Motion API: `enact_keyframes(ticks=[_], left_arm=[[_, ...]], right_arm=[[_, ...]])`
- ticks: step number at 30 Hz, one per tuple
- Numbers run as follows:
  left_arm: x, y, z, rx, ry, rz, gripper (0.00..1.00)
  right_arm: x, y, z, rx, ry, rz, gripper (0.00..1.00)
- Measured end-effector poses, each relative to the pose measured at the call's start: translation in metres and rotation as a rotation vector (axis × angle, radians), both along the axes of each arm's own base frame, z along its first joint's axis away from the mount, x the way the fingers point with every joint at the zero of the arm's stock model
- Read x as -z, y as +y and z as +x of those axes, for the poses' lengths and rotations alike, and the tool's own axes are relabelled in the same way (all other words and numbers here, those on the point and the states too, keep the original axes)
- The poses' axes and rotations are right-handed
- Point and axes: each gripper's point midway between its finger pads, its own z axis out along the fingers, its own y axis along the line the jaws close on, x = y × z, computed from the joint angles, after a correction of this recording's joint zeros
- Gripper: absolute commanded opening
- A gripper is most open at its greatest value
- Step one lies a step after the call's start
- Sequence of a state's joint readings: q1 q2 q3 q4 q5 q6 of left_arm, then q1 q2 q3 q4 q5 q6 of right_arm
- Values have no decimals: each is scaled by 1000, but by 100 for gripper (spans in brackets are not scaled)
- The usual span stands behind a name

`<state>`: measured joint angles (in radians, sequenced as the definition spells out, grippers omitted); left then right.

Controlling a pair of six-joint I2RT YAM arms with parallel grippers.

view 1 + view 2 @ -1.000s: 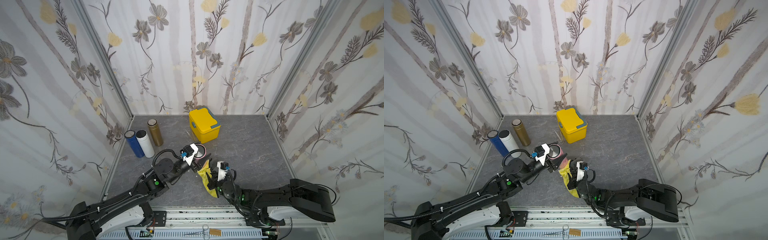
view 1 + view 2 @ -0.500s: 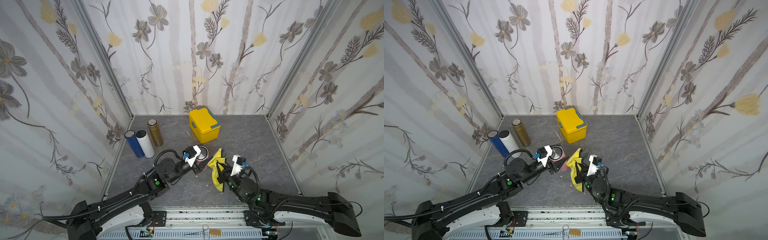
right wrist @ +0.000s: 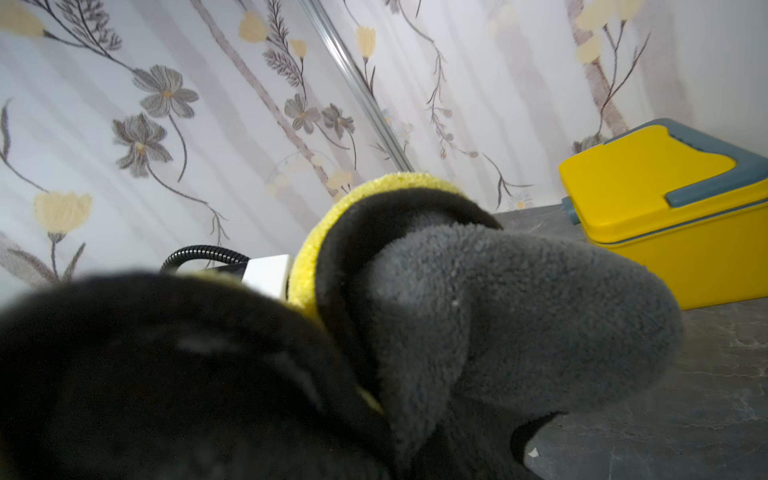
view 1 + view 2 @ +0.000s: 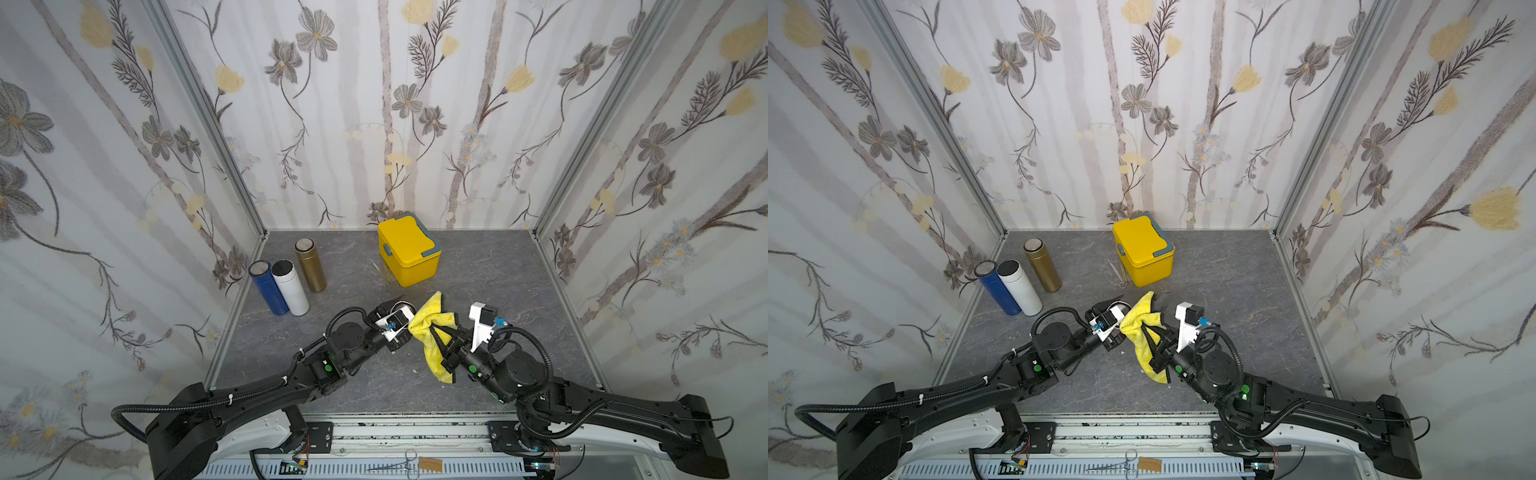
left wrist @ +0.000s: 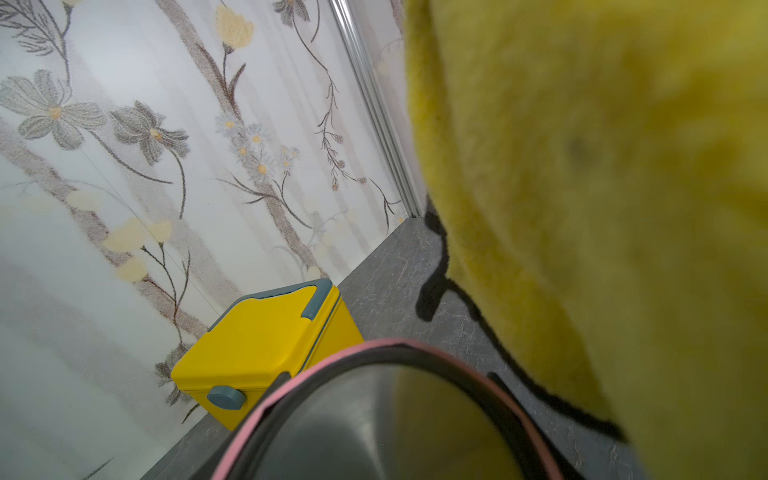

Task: Wipe the surface of the thermos
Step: Wipe the dirt from the surface of the thermos.

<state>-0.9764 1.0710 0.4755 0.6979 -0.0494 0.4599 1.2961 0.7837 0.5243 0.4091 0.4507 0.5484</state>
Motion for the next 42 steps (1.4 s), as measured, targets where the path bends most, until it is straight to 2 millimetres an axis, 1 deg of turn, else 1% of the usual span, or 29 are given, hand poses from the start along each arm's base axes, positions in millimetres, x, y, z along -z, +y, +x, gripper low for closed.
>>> enact_keyframes(ticks=[2, 4, 7, 9, 12, 16, 18, 23, 25, 28, 32, 35, 38, 41, 42], left_arm=[[0, -2, -4, 25, -19, 13, 0], [-1, -5, -9, 55, -43, 27, 0], [4, -6, -15, 81, -59, 45, 0], [8, -6, -19, 98, -63, 60, 0], [13, -7, -24, 126, -55, 78, 0], [14, -6, -24, 119, -48, 80, 0], [14, -5, -23, 109, -39, 74, 0], [15, 0, -14, 50, -3, 60, 0], [14, 2, -12, 30, 6, 51, 0], [12, 3, -12, 28, 16, 44, 0], [12, 2, -14, 40, 27, 48, 0], [10, 0, -16, 50, 32, 39, 0], [8, 1, -15, 44, 38, 29, 0], [8, 2, -12, 34, 41, 28, 0], [7, 2, -12, 33, 39, 25, 0]], right_arm=[[8, 13, -1, -30, 13, -51, 0], [12, 22, -2, -51, 20, -77, 0], [14, 30, -1, -57, 28, -101, 0], [18, 32, 3, -47, 47, -111, 0], [19, 27, 15, -9, 75, -95, 0], [22, 23, 21, 14, 98, -93, 0], [25, 25, 23, 15, 100, -100, 0], [26, 44, 14, -24, 67, -129, 0], [25, 48, 13, -28, 60, -130, 0], [23, 46, 15, -19, 53, -117, 0], [26, 32, 23, 7, 76, -95, 0], [27, 26, 26, 17, 79, -96, 0], [24, 33, 19, -14, 66, -96, 0], [20, 48, 4, -71, 38, -114, 0], [17, 50, 2, -76, 30, -118, 0]])
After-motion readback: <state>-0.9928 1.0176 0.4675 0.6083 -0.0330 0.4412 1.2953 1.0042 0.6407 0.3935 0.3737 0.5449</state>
